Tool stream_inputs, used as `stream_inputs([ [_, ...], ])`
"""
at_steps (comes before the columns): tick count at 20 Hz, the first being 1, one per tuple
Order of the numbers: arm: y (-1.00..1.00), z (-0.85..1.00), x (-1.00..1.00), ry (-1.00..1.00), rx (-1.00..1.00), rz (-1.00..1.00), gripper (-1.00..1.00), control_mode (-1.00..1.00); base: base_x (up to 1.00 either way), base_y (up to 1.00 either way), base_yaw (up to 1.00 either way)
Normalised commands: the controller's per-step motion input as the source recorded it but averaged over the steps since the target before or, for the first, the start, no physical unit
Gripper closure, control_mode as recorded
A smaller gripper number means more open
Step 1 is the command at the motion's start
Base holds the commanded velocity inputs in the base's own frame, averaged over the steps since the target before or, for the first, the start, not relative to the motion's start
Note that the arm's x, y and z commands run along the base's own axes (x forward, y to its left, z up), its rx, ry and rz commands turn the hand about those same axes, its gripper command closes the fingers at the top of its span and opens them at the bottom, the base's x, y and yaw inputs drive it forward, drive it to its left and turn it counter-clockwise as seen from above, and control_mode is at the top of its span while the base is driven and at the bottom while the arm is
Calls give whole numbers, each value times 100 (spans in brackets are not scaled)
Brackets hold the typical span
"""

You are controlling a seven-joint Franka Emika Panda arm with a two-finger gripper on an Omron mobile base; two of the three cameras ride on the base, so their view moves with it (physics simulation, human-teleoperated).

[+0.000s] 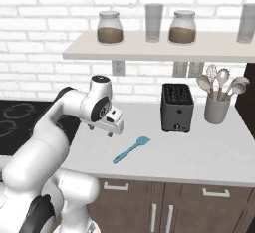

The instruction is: Put the sweet potato and mushroom in the pot. Retrieve the spatula and lightly stir the vegetables in the pot.

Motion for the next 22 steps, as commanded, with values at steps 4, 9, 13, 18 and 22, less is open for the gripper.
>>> stream_inputs([
  [4, -51, -46, 2, 14, 0, -28, -100, -100, 0, 0, 0],
  [9, -18, -33, 0, 2, -2, -6, -100, -100, 0, 0, 0],
  [13, -15, -29, -1, 5, 0, -1, -100, -100, 0, 0, 0],
  [18, -14, -49, 3, 10, -1, -5, -100, -100, 0, 0, 0],
  [22, -8, -46, 11, 8, 0, -5, -100, -100, 0, 0, 0],
])
